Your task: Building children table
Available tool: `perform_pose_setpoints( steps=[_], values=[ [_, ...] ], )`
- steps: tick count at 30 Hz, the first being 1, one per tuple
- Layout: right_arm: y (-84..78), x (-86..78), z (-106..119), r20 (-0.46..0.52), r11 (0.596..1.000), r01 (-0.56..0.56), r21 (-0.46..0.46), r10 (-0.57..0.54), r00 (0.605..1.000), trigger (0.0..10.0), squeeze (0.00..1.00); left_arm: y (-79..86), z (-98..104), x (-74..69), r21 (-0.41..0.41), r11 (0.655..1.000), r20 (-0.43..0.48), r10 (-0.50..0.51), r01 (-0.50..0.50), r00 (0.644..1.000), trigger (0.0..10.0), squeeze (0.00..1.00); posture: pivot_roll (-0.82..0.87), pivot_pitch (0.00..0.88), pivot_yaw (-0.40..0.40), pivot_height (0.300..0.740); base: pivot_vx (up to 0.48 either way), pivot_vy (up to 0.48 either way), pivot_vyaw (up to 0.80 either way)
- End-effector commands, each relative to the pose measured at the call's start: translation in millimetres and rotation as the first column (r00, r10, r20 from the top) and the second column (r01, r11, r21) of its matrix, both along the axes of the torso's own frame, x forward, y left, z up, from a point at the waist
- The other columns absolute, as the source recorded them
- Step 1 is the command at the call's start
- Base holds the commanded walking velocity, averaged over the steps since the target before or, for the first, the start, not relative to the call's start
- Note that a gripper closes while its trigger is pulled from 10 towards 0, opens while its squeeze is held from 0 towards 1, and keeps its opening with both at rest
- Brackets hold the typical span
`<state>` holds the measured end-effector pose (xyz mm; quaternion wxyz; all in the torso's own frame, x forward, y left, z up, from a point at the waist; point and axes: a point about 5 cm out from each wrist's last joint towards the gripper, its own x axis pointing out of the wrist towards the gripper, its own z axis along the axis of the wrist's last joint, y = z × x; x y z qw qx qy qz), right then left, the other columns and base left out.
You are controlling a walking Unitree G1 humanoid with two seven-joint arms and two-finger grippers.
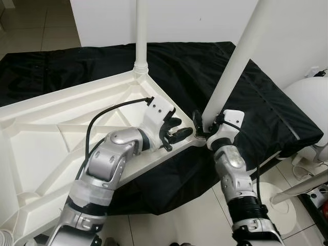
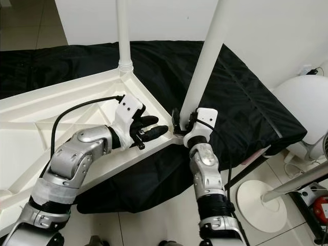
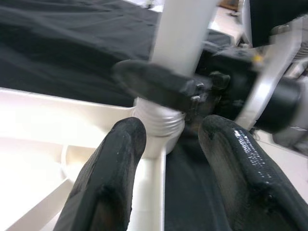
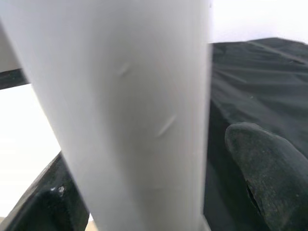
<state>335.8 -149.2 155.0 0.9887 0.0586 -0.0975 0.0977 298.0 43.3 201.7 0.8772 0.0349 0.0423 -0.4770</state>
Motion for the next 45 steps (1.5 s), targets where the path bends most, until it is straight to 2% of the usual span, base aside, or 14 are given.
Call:
perform_pose_setpoints(
  steps=[1,6,9,13,18,22,24,29,30,39,44,45],
  values=[
    [-6.0,-0.5,-1.7,-0.011,0.997,-0.069,-0.027,0.069,0.998,10.0,0.00,-6.5,-0.1,-5.4,0.007,1.000,0.011,-0.017,0.017,1.000,10.0,0.00,0.04,0.047,-0.061,0.740,0.000,0.000,0.00],
    [-9.0,-0.1,-0.8,-0.009,0.989,-0.133,-0.060,0.133,0.991,10.0,0.00,-9.7,-0.7,-7.4,0.004,1.000,0.009,-0.028,0.028,1.000,10.0,0.00,0.04,0.046,-0.060,0.740,0.000,0.000,0.00],
    [-18.2,5.4,3.6,-0.018,0.951,-0.276,-0.138,0.277,0.961,10.0,0.00,-14.1,-1.9,-11.1,0.004,0.999,0.003,-0.050,0.050,0.999,10.0,0.00,0.04,0.043,-0.058,0.740,0.000,0.000,0.00],
    [-22.9,10.1,6.7,-0.033,0.923,-0.350,-0.160,0.350,0.936,10.0,0.00,-17.4,-3.5,-14.8,0.011,0.997,0.001,-0.071,0.071,0.997,10.0,0.00,0.04,0.041,-0.057,0.740,0.000,0.000,0.00],
    [-28.4,15.9,7.1,-0.070,0.897,-0.394,-0.202,0.388,0.919,10.0,0.00,-20.3,-5.3,-17.0,0.014,0.997,0.003,-0.073,0.073,0.997,10.0,0.00,0.04,0.034,-0.056,0.740,0.000,0.000,0.00],
    [-29.7,17.3,6.5,-0.080,0.892,-0.405,-0.200,0.397,0.914,10.0,0.00,-20.9,-5.8,-17.2,0.013,0.997,0.003,-0.072,0.072,0.997,10.0,0.00,0.04,0.034,-0.056,0.740,0.000,0.000,0.00],
    [-32.8,21.5,3.3,-0.118,0.875,-0.427,-0.230,0.410,0.904,10.0,0.00,-23.9,-8.8,-16.6,0.008,0.999,0.013,-0.046,0.045,0.999,10.0,0.00,0.05,0.031,-0.056,0.740,0.000,0.000,0.00],
    [-35.1,24.0,1.8,-0.132,0.869,-0.436,-0.233,0.416,0.900,10.0,0.00,-25.9,-9.9,-16.6,0.011,0.999,0.029,-0.035,0.034,0.999,10.0,0.00,0.05,0.025,-0.057,0.740,0.000,0.000,0.00],
    [-36.4,24.8,0.6,-0.141,0.869,-0.435,-0.235,0.412,0.900,0.0,0.00,-26.5,-10.4,-16.6,0.015,0.999,0.033,-0.033,0.032,0.999,10.0,0.00,0.05,0.026,-0.057,0.740,0.000,0.000,0.00],
    [-41.6,25.4,-3.7,-0.161,0.867,-0.444,-0.228,0.416,0.895,0.0,0.00,-25.8,-11.3,-16.4,0.026,0.999,0.039,-0.024,0.023,0.999,10.0,0.00,0.05,0.025,-0.059,0.740,0.000,0.000,0.00],
    [-42.7,24.3,-4.2,-0.139,0.881,-0.443,-0.167,0.424,0.895,0.0,0.00,-24.8,-10.6,-15.6,0.024,1.000,0.044,-0.020,0.019,0.999,10.0,0.00,0.05,0.028,-0.058,0.740,0.000,0.000,0.00],
    [-42.7,23.8,-4.3,-0.136,0.882,-0.443,-0.163,0.424,0.895,3.7,0.00,-24.6,-10.5,-15.4,0.024,1.000,0.045,-0.019,0.018,0.999,10.0,0.00,0.05,0.028,-0.058,0.740,0.000,0.000,0.00]
  ],
)
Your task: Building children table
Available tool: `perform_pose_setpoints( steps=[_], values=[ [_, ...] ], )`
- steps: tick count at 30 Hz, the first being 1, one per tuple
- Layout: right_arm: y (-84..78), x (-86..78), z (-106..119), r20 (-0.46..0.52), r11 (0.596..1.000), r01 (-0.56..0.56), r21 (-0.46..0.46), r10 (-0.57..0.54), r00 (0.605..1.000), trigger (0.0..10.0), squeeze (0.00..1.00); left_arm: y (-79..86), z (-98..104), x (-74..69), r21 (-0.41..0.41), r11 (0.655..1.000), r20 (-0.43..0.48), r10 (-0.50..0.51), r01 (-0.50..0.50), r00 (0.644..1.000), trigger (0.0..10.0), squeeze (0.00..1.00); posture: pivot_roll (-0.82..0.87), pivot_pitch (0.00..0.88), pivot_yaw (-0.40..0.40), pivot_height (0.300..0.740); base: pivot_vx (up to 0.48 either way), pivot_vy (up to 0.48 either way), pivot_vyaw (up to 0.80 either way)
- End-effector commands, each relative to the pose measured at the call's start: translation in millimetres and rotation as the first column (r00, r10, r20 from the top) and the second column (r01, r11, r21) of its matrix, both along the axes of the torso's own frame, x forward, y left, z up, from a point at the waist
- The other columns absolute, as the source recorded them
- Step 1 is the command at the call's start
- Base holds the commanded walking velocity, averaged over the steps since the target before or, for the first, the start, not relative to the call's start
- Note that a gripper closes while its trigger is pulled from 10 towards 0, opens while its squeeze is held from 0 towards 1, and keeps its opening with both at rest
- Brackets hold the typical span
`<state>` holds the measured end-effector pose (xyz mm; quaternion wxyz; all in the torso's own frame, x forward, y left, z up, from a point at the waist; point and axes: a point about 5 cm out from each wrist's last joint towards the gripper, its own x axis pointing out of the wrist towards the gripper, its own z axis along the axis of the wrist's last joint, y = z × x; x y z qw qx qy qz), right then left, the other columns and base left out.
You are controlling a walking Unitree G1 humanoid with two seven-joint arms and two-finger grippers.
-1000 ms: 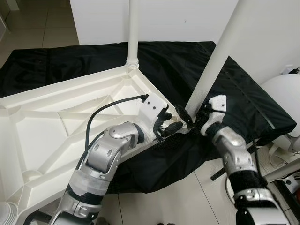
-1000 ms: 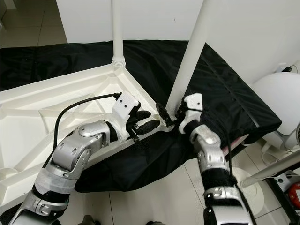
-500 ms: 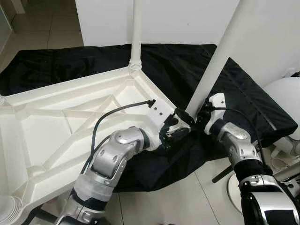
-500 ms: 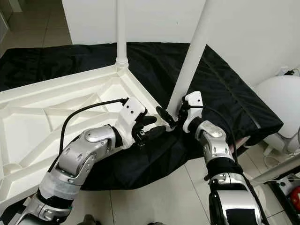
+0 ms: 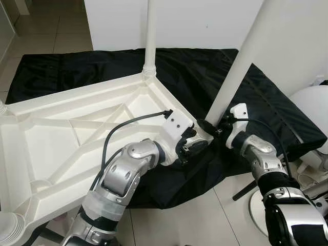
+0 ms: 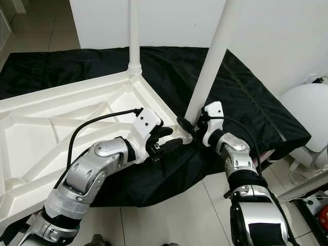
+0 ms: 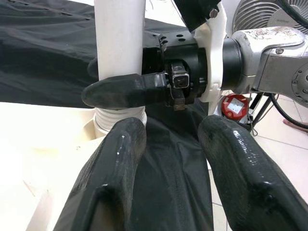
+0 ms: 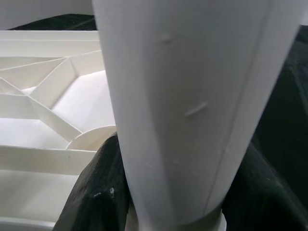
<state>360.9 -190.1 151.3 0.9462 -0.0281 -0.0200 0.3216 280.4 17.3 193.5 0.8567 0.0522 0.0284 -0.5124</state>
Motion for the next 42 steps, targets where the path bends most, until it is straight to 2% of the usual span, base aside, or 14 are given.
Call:
perform_pose_setpoints(
  steps=[1,8,13,17,18,19,21,22,25,30,35,36,39,42],
  values=[
    [-1.2,-2.0,-1.8,-0.004,0.999,0.000,0.043,0.000,1.000,10.0,0.00,1.9,-1.9,2.7,0.006,0.998,0.012,0.067,-0.067,0.998,10.0,0.00,0.05,0.032,-0.058,0.740,0.000,0.000,0.00],
    [1.2,-1.8,-5.6,-0.021,0.995,0.084,0.046,-0.083,0.996,10.0,0.00,4.2,-1.8,4.2,0.008,0.997,0.014,0.076,-0.076,0.997,10.0,0.00,0.04,0.041,-0.058,0.740,0.000,0.000,0.00],
    [7.6,-0.1,-9.5,-0.061,0.940,0.338,0.057,-0.334,0.940,10.0,0.00,6.8,-1.7,5.5,0.003,0.995,0.010,0.095,-0.095,0.995,10.0,0.00,0.04,0.063,-0.068,0.740,0.000,0.000,0.00],
    [12.6,-2.7,-12.2,-0.101,0.894,0.437,0.100,-0.428,0.898,10.0,0.00,8.6,-1.5,5.7,-0.002,0.995,0.005,0.103,-0.103,0.995,10.0,0.00,0.04,0.070,-0.069,0.740,0.000,0.000,0.00],
    [20.2,-6.9,-13.3,-0.103,0.864,0.489,0.122,-0.479,0.872,10.0,0.00,10.0,-1.4,6.1,-0.003,0.994,0.003,0.109,-0.109,0.994,10.0,0.00,0.05,0.077,-0.069,0.740,0.000,0.000,0.00],
    [20.2,-6.9,-13.3,-0.103,0.864,0.489,0.122,-0.479,0.872,10.0,0.00,10.0,-1.4,6.1,-0.003,0.994,0.003,0.109,-0.109,0.994,10.0,0.00,0.05,0.077,-0.069,0.740,0.000,0.000,0.00],
    [35.9,-19.7,-15.1,-0.123,0.739,0.651,0.175,-0.639,0.759,10.0,0.00,13.6,-1.3,6.8,-0.001,0.993,0.000,0.121,-0.121,0.993,10.0,0.00,0.05,0.085,-0.068,0.740,0.000,0.000,0.00],
    [35.9,-19.7,-15.1,-0.123,0.739,0.651,0.175,-0.639,0.759,10.0,0.00,13.6,-1.3,6.8,-0.001,0.993,0.000,0.121,-0.121,0.993,10.0,0.00,0.05,0.085,-0.068,0.740,0.000,0.000,0.00],
    [53.7,-31.0,-15.1,-0.178,0.651,0.729,0.211,-0.708,0.684,10.0,0.00,15.8,-1.4,7.5,0.002,0.992,0.000,0.128,-0.128,0.992,10.0,0.00,0.05,0.089,-0.067,0.740,0.000,0.000,0.00],
    [70.6,-34.8,-12.0,-0.185,0.701,0.680,0.215,-0.654,0.733,10.0,0.00,16.4,-0.8,8.6,0.001,0.991,-0.003,0.130,-0.130,0.991,10.0,0.00,0.05,0.091,-0.063,0.740,0.000,0.000,0.00],
    [62.7,-34.3,-5.2,-0.134,0.708,0.679,0.194,-0.666,0.734,10.0,0.00,15.4,-1.1,8.2,0.003,0.992,-0.003,0.122,-0.122,0.992,10.0,0.00,0.04,0.094,-0.062,0.740,0.000,0.000,0.00],
    [60.6,-34.6,-3.2,-0.121,0.709,0.677,0.195,-0.668,0.734,10.0,1.00,15.0,-1.0,8.3,0.003,0.993,-0.003,0.122,-0.122,0.993,10.0,0.00,0.04,0.098,-0.064,0.740,0.000,0.000,0.00],
    [60.6,-34.6,-3.2,-0.121,0.709,0.677,0.195,-0.668,0.734,10.0,1.00,15.0,-1.0,8.3,0.003,0.993,-0.003,0.122,-0.122,0.993,10.0,0.00,0.04,0.098,-0.064,0.740,0.000,0.000,0.00],
    [55.6,-36.4,4.8,-0.079,0.761,0.605,0.234,-0.605,0.792,10.0,1.00,15.9,-1.0,8.5,0.001,0.992,-0.005,0.128,-0.128,0.992,10.0,0.00,0.04,0.099,-0.067,0.740,0.000,0.000,0.00]
  ],
)
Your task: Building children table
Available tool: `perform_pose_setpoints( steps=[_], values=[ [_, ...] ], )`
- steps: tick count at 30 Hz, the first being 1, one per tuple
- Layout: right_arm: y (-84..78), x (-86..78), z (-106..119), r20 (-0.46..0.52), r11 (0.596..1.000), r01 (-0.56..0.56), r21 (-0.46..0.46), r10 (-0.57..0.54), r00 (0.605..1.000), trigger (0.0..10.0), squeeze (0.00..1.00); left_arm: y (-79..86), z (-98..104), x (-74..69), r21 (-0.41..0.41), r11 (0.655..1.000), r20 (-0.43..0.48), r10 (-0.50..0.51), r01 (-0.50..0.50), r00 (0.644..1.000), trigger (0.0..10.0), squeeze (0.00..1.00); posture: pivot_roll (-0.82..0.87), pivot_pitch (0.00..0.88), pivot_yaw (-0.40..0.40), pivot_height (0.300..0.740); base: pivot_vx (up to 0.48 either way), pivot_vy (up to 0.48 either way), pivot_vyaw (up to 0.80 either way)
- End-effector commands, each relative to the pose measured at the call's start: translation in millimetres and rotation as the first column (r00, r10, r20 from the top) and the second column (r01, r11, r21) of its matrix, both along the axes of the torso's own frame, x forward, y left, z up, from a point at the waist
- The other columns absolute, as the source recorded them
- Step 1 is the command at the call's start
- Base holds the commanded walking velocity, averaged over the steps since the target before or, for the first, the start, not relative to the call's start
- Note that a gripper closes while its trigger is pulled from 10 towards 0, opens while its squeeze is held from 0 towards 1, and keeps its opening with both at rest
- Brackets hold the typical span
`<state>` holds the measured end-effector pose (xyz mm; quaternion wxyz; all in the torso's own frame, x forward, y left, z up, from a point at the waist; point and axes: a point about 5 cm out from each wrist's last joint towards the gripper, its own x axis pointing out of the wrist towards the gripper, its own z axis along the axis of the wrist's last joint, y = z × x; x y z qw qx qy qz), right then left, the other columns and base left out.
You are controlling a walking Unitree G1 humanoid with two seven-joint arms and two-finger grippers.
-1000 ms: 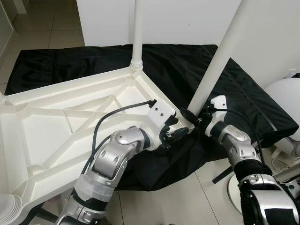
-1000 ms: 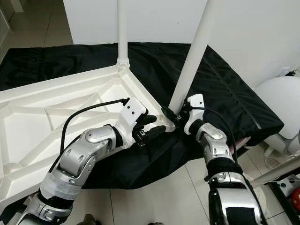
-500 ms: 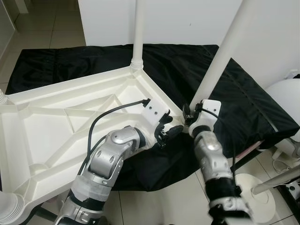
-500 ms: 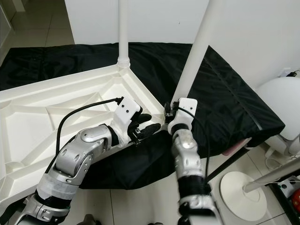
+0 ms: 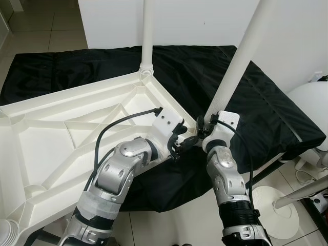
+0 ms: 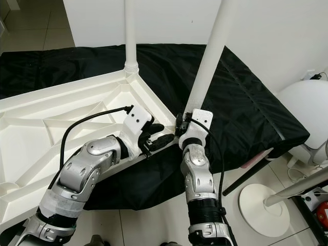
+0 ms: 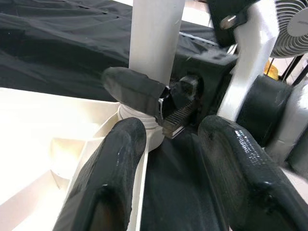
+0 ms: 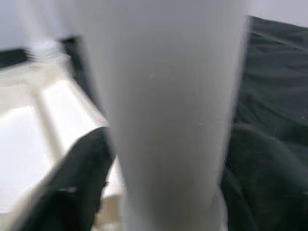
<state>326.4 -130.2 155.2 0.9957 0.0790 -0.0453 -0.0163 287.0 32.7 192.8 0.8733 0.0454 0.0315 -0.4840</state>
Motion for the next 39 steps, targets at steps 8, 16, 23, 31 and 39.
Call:
perform_pose_setpoints(
  steps=[8,16,23,31,39],
  values=[
    [-21.0,6.7,11.4,0.009,0.971,-0.226,-0.079,0.227,0.974,10.0,0.00,0.1,-0.2,1.5,0.008,0.998,0.004,0.059,-0.059,0.998,10.0,0.00,0.04,0.091,-0.063,0.740,0.000,0.000,0.00],
    [-30.0,19.4,15.1,-0.010,0.878,-0.429,-0.214,0.437,0.899,10.0,0.00,-0.4,1.4,3.6,0.006,0.998,0.009,0.057,-0.057,0.998,10.0,0.00,0.04,0.085,-0.064,0.740,0.000,0.000,0.00],
    [-28.6,22.2,13.0,-0.064,0.764,-0.597,-0.246,0.602,0.796,10.0,0.00,-1.2,2.4,3.9,0.002,0.998,0.011,0.057,-0.058,0.998,10.0,0.00,0.04,0.080,-0.065,0.740,0.000,0.000,0.00],
    [-35.2,28.1,5.5,-0.157,0.658,-0.703,-0.270,0.690,0.706,10.0,0.00,-0.8,4.2,4.6,-0.002,0.998,0.015,0.061,-0.061,0.998,10.0,0.00,0.05,0.074,-0.069,0.740,0.000,0.000,0.00],
    [-41.0,27.0,-5.1,-0.180,0.651,-0.723,-0.232,0.702,0.689,0.0,0.00,0.4,4.4,4.6,-0.003,0.998,0.014,0.067,-0.067,0.998,10.0,0.00,0.05,0.076,-0.071,0.740,0.000,0.000,0.00]
  ],
)
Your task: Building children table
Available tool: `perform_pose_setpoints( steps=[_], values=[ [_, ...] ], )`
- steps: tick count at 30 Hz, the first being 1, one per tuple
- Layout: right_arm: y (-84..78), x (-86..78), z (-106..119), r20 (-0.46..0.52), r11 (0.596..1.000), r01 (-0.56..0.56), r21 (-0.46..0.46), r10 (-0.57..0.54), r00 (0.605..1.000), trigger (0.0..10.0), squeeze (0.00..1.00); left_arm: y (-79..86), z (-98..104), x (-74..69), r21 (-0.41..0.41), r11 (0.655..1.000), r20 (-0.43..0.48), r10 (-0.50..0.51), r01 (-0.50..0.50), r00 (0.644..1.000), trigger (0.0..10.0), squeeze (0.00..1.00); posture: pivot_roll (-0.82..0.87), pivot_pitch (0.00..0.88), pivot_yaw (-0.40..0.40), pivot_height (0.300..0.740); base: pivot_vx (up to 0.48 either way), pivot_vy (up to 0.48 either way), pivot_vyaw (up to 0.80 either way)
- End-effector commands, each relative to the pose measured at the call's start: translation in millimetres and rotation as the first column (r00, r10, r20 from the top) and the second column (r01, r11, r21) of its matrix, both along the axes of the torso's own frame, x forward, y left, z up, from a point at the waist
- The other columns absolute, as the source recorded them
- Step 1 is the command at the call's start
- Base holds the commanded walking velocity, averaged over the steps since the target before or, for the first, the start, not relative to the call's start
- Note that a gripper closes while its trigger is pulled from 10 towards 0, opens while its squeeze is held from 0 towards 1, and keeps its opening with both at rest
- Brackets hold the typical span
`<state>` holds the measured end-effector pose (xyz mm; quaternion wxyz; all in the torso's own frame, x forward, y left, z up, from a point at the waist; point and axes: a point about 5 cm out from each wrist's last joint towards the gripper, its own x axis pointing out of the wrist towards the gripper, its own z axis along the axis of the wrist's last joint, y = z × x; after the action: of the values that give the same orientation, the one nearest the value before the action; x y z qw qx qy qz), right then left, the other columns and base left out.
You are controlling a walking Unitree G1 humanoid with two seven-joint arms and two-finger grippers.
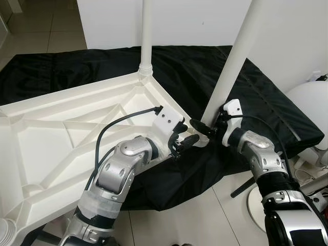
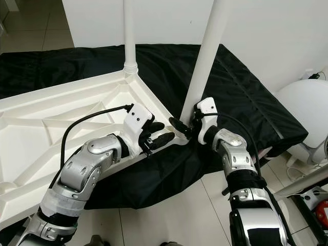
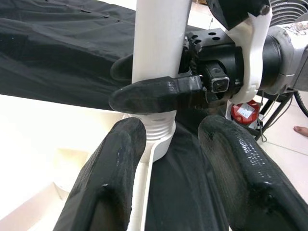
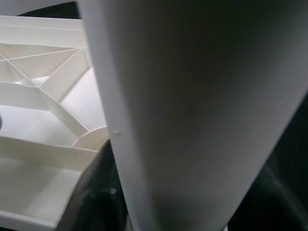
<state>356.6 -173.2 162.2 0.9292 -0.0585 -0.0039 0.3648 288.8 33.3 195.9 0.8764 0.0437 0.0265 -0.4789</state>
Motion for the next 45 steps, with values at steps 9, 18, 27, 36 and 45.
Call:
perform_pose_setpoints(
  steps=[9,18,27,36,45],
  values=[
    [-2.4,-7.7,-23.1,-0.090,0.999,-0.010,0.039,0.014,0.996,0.0,0.00,0.4,1.0,2.0,0.005,0.999,0.005,0.054,-0.054,0.999,10.0,0.00,0.05,0.077,-0.068,0.740,0.000,0.000,0.00],
    [2.7,-11.3,-27.9,-0.095,0.972,0.200,0.122,-0.190,0.977,10.0,0.00,-2.0,-1.1,0.1,0.001,0.999,-0.003,0.049,-0.049,0.999,10.0,0.00,0.05,0.077,-0.084,0.740,0.000,0.000,0.00],
    [16.1,-15.6,-27.8,-0.119,0.909,0.384,0.164,-0.368,0.922,10.0,0.00,-3.1,-2.6,-1.5,0.001,0.999,-0.008,0.041,-0.041,0.999,10.0,0.00,0.05,0.074,-0.081,0.740,0.000,0.000,0.00],
    [13.6,-20.2,-30.3,-0.152,0.756,0.628,0.187,-0.609,0.779,10.0,0.00,-2.2,-3.1,-1.1,0.006,0.999,-0.005,0.042,-0.042,0.999,10.0,0.00,0.05,0.070,-0.087,0.740,0.000,0.000,0.00],
    [29.7,-31.9,-15.8,-0.155,0.564,0.776,0.282,-0.772,0.617,10.0,0.00,-1.0,-2.3,2.5,-0.008,0.997,-0.005,0.074,-0.074,0.997,10.0,0.00,0.04,0.066,-0.092,0.740,0.000,0.000,0.00]
  ],
)
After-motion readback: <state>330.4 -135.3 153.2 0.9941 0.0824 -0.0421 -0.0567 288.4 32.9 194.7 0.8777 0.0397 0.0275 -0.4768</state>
